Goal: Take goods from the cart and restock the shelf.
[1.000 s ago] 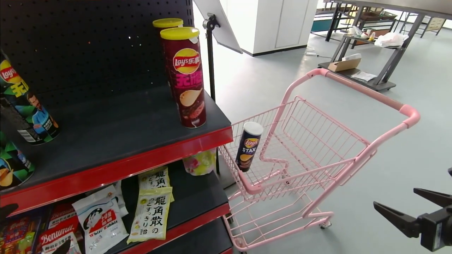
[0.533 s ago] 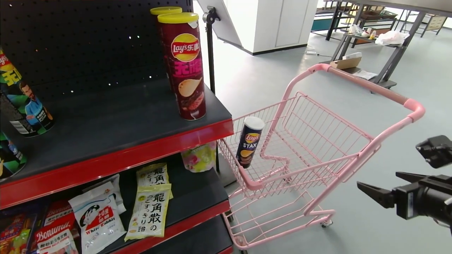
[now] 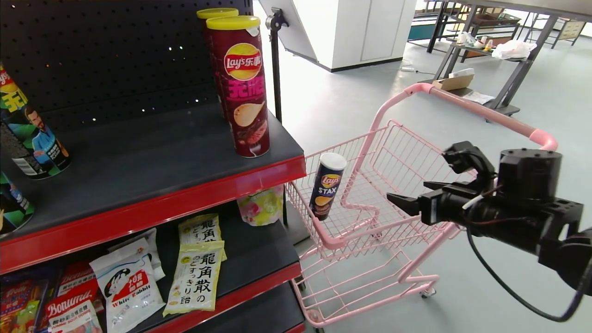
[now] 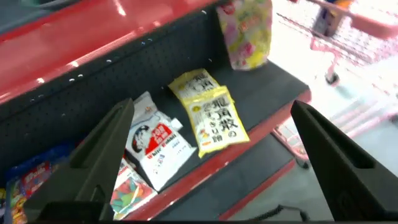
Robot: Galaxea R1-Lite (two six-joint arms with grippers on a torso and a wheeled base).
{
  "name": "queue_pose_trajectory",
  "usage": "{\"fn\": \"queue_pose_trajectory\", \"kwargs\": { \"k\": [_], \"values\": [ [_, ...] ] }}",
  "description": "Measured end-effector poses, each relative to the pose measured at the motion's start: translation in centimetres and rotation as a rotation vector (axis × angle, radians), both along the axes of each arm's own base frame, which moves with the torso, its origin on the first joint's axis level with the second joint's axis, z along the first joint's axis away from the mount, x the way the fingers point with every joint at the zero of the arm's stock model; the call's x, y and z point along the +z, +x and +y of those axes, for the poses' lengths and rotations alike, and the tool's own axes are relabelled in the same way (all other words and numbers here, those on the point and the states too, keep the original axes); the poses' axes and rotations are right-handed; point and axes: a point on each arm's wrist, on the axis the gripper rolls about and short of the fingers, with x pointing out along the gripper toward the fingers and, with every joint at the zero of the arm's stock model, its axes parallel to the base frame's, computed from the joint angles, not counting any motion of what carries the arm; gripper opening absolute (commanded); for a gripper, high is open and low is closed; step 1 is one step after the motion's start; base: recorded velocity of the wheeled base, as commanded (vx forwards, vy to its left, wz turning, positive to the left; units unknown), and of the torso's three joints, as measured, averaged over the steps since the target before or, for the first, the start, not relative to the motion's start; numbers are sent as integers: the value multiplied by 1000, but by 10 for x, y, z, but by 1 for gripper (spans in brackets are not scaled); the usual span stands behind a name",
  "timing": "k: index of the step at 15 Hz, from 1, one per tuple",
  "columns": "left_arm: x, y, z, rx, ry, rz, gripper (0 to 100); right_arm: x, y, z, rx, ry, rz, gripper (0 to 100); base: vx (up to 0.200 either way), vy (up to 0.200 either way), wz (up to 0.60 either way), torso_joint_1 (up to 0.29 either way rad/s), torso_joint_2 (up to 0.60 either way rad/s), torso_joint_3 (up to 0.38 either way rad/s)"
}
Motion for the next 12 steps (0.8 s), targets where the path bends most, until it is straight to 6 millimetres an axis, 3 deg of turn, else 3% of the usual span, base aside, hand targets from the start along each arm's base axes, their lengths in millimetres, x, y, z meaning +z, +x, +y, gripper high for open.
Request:
{"fn": "queue_pose_trajectory", "kwargs": {
  "k": [5, 12],
  "values": [
    [3, -8, 2, 14, -33, -77, 100, -25, 64, 43, 42, 70, 28, 100, 0, 0, 0, 0, 0, 0],
    [0, -9, 2, 15, -31, -78, 100, -53, 112, 72, 70, 84, 22, 100, 0, 0, 0, 0, 0, 0]
  ]
}}
